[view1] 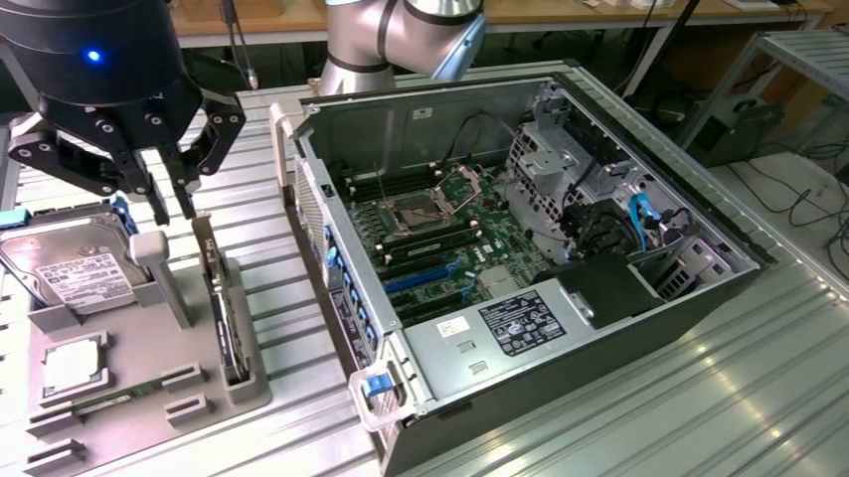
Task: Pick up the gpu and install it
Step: 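Pick up the gpu and move the gpu toward the slot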
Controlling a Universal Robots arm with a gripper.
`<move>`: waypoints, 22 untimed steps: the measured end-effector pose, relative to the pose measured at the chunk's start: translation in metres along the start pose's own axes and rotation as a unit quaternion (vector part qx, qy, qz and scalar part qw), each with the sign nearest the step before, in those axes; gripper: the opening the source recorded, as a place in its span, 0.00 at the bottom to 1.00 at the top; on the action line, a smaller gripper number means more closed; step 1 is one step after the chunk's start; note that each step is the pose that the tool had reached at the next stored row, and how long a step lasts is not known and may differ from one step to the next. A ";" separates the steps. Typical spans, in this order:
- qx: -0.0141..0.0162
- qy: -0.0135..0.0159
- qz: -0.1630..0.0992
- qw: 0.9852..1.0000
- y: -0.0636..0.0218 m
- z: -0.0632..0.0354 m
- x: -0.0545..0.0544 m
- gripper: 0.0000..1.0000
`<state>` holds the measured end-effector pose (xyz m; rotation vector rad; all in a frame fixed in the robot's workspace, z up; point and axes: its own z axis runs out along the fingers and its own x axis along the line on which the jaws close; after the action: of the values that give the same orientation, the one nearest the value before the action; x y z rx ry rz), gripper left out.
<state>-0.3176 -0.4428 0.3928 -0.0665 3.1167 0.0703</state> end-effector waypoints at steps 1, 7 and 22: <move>0.000 0.000 0.000 1.000 0.0000 0.0000 0.000 0.30; 0.000 0.000 0.000 1.000 0.0000 0.0000 0.000 0.54; 0.002 0.001 0.000 1.000 -0.0007 0.0239 0.000 0.72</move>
<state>-0.3167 -0.4424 0.3689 -0.0672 3.1177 0.0649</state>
